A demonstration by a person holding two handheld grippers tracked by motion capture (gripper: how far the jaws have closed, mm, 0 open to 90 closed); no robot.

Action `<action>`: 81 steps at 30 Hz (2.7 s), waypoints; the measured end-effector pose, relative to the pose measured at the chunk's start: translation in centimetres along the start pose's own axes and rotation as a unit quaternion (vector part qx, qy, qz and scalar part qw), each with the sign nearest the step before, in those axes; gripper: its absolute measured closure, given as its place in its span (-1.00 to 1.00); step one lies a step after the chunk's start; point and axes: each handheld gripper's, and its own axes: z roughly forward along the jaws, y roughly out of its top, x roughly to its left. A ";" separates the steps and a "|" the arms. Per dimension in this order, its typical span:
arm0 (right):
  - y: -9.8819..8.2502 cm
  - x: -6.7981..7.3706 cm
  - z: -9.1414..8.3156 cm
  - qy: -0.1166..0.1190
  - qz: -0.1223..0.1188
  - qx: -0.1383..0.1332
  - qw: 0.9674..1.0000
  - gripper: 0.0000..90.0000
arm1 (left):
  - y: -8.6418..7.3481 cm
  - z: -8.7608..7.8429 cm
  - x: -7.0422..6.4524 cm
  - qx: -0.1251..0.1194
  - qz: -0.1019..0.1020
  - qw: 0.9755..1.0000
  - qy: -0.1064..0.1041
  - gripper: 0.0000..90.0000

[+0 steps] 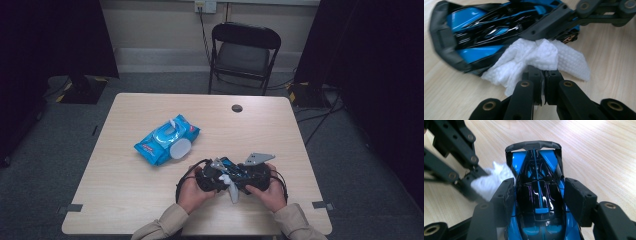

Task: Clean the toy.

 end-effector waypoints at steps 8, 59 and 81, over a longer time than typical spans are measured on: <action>-0.1 0.0 0.0 0.001 -0.001 -0.003 1.000 -0.05 | 0.3 0.7 -1.2 -0.002 0.014 1.000 -0.008 0.92; -0.3 -0.1 0.0 0.003 0.002 -0.010 1.000 -0.06 | -2.7 -6.1 1.6 -0.058 -0.036 0.997 0.035 0.93; -0.4 -0.1 0.0 0.005 0.003 -0.012 1.000 -0.06 | -1.6 -3.1 3.4 -0.018 -0.039 0.997 0.070 0.92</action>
